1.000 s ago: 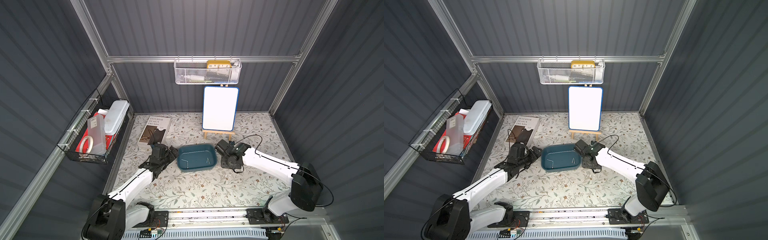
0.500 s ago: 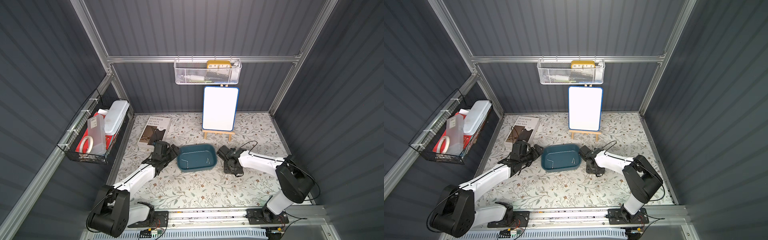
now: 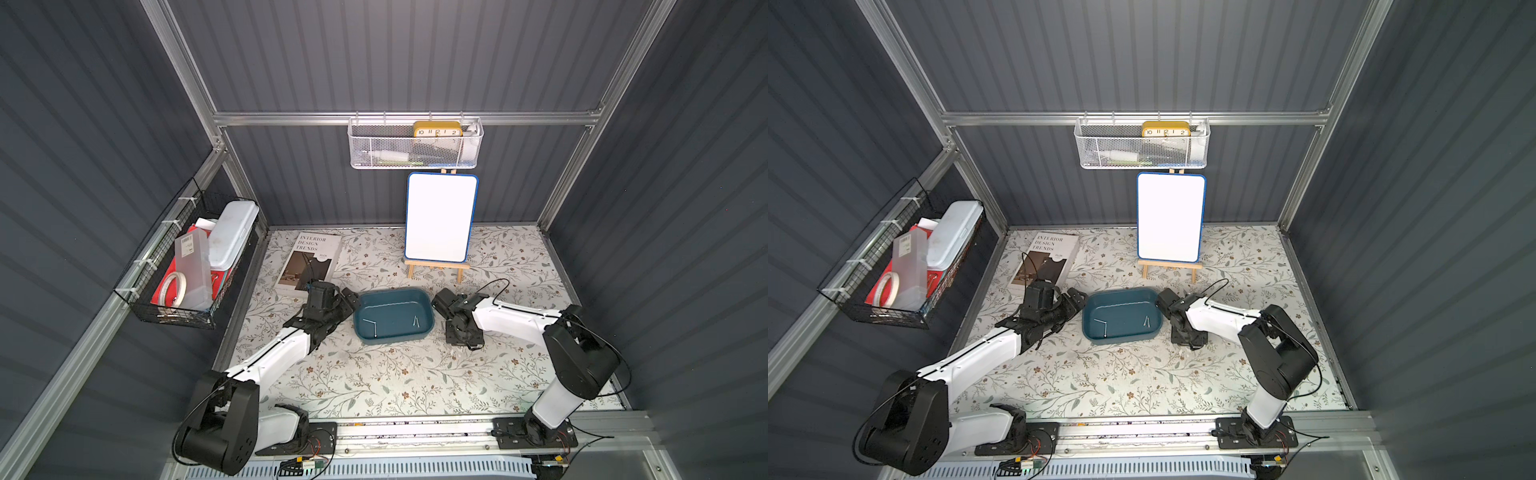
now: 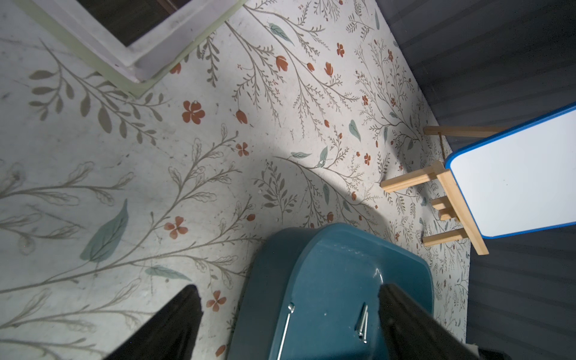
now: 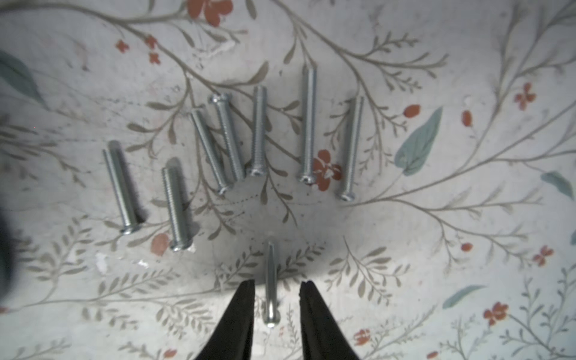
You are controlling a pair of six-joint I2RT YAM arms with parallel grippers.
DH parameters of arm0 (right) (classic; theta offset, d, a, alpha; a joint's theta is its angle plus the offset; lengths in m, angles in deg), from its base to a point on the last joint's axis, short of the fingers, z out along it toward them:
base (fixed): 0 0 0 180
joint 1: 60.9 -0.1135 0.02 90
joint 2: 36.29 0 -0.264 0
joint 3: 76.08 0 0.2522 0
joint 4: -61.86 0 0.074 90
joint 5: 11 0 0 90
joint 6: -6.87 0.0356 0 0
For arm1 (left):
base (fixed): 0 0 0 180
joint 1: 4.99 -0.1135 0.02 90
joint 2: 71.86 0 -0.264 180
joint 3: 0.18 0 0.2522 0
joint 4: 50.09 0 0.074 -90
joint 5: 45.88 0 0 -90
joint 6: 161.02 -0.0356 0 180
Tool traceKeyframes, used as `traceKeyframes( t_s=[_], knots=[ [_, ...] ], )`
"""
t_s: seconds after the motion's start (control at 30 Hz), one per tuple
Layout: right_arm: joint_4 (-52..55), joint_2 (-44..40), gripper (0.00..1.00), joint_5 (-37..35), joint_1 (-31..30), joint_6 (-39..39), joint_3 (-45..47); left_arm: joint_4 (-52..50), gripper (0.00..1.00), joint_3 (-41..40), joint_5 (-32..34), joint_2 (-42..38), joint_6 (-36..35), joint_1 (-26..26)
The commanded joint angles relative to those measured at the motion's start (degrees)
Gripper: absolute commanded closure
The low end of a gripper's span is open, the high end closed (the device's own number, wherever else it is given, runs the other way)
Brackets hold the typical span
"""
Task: Take out the screws from the storage box
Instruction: Place the screw at the center of the board, then adjust the storage box at the center of the board.
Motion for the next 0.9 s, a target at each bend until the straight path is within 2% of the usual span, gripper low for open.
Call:
traceKeyframes(
  t_s=[0.0,0.13,0.2,0.3,0.5,0.73,0.87],
  knots=[
    [6.3,-5.4,0.66,0.0,0.1,-0.2,-5.7,-1.2,0.08,1.1,-0.5,-1.9,0.9,-0.1],
    [4.6,-9.3,0.60,5.1,0.1,-2.1,-9.5,-1.0,0.08,0.7,-1.1,-3.1,1.3,-0.1],
    [3.3,-8.6,0.57,6.6,0.0,-2.3,-11.6,-1.2,0.08,0.8,-1.1,-3.4,1.2,-0.1],
    [5.3,-3.7,0.54,7.0,0.1,-2.8,-18.0,-1.5,0.07,0.7,-1.0,-3.8,1.2,-0.1],
    [10.4,11.3,0.52,9.5,-0.2,-4.4,-31.0,-2.3,0.08,1.2,0.2,-4.6,1.6,-0.1],
    [13.1,22.4,0.52,6.8,-0.5,-4.6,-38.4,-3.2,0.07,1.5,1.1,-6.2,1.7,-0.1],
    [14.6,25.5,0.55,4.7,-0.5,-3.8,-40.3,-3.1,0.07,1.3,0.8,-6.5,2.3,-0.1]
  ],
)
